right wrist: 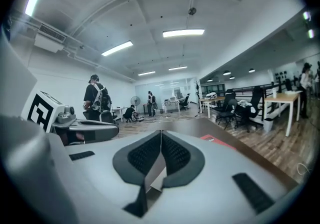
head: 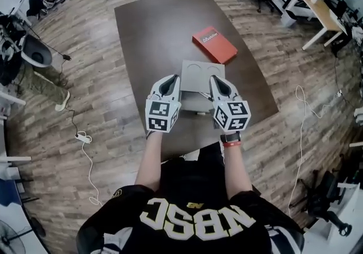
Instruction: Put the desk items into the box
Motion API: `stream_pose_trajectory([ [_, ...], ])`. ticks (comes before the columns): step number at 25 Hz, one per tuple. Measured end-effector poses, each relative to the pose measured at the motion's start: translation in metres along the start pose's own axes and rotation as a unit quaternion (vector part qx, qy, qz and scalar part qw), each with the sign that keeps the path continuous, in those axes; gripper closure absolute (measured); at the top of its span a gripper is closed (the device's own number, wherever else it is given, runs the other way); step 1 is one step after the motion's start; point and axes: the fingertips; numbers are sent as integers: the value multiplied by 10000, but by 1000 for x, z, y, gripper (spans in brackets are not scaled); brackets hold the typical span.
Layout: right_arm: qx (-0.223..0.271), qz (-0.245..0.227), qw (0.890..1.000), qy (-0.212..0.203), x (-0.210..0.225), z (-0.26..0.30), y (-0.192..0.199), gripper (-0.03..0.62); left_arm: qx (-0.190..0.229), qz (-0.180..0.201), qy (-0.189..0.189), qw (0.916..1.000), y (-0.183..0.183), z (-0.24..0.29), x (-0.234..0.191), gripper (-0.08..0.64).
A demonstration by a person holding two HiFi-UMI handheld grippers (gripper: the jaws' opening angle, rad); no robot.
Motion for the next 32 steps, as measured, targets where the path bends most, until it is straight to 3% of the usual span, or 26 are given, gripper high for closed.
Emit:
stream_pose_trajectory([
  [9,-673,-71,9881,-1380,-61,71,37,574,-890,-303,-957,9910,58,-31,-61,543],
  [14,-889,-155,9785,-1852,-96,88,55,574,-1170,-517,-1247,9839,85,-50,-79,543],
  [20,-1085,-168,9693,-2201,-121,99,72,574,-1619,-746,-1308,9753,124,-66,-82,539],
  [25,-1239,-160,9649,-2308,-127,105,84,574,-1926,-1124,-1224,9671,157,-76,-79,481],
  [32,-1434,-72,9603,-2393,-134,110,100,574,-2441,-1362,-1135,9534,197,-80,-77,436],
])
Point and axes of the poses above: the fingertips, and each gripper's own axes: z forward along the fingers, x to its right, y out of its underside, and after that the axes turned 2 degrees about x, right-handed
